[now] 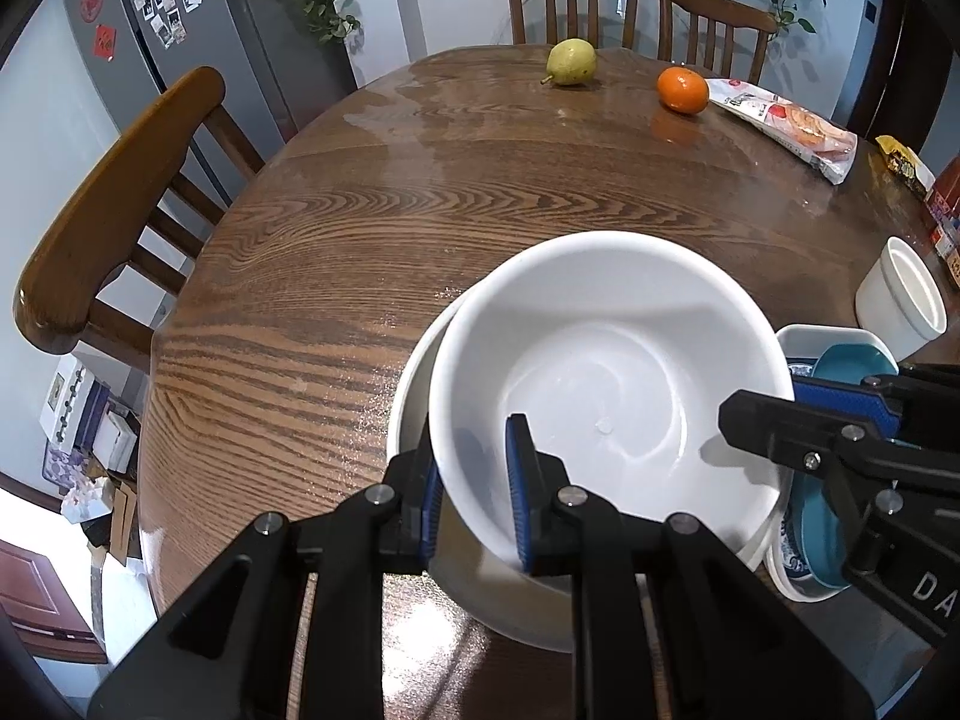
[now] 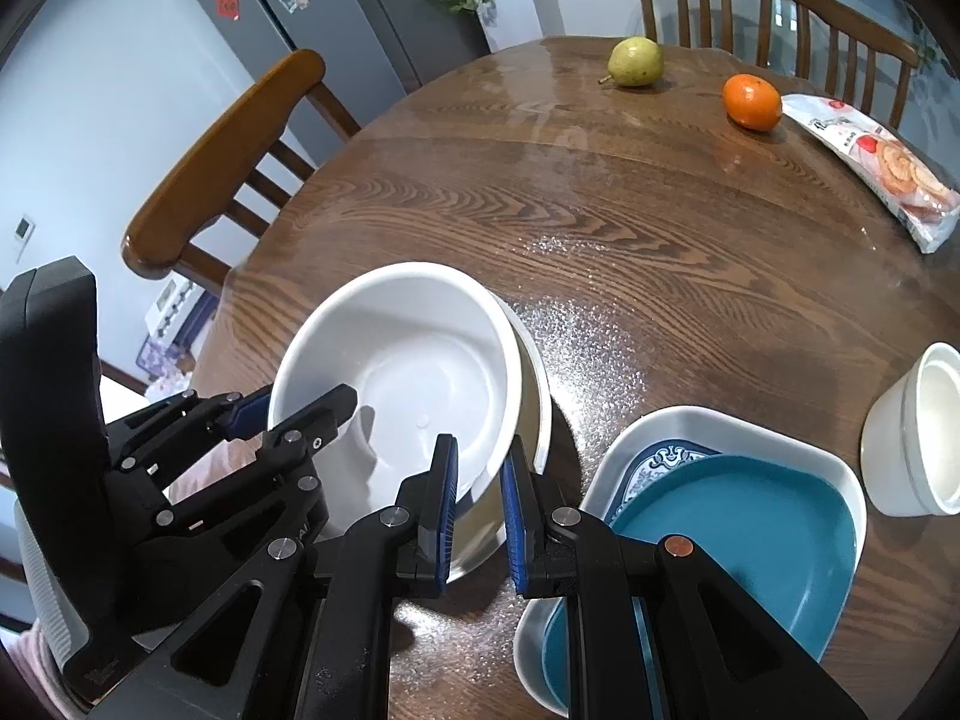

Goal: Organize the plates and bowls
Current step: 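Lower the small bowl into the large beige bowl and open the left gripper, then move the left gripper to the white cup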

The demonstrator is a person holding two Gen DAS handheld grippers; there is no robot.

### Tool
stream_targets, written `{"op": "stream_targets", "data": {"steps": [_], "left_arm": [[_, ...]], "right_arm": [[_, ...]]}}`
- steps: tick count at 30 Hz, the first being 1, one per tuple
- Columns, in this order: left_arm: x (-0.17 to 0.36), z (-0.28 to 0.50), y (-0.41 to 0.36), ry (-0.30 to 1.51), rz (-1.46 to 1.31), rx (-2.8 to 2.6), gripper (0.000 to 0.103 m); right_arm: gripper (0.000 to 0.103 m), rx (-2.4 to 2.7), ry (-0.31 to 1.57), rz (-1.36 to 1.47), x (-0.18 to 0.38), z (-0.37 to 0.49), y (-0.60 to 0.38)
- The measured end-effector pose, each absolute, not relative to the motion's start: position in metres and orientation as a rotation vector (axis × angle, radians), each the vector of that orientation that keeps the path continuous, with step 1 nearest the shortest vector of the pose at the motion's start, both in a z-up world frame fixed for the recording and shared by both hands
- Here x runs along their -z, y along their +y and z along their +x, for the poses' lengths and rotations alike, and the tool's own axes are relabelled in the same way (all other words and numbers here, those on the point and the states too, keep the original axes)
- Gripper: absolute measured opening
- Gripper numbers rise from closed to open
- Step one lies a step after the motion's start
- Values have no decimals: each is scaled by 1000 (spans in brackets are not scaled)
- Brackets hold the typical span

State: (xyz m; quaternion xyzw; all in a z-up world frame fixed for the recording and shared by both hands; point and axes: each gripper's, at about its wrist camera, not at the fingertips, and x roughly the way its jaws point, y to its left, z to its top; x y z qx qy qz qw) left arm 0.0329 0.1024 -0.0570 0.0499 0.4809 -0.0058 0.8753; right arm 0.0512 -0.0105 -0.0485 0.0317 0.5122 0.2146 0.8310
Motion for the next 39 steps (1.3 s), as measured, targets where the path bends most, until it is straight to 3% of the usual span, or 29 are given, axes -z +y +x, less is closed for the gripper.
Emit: {"op": "stream_targets", "data": {"steps": [17, 20, 34, 36, 39], "left_arm": [[57, 33, 101, 1010, 108, 13, 22], [56, 32, 99, 1007, 107, 18, 24], [36, 22, 96, 933, 79, 21, 57], [33, 20, 96, 923, 77, 19, 69], [31, 17, 96, 914, 76, 13, 78]], "right_arm": [[16, -426, 1077, 52, 46, 50, -10], [22, -427, 1084, 58, 47, 50, -9], [32, -426, 1000, 58, 28, 37, -14], [33, -426, 991, 67, 25, 35, -15], [48, -418, 981, 81, 23, 32, -19]]}}
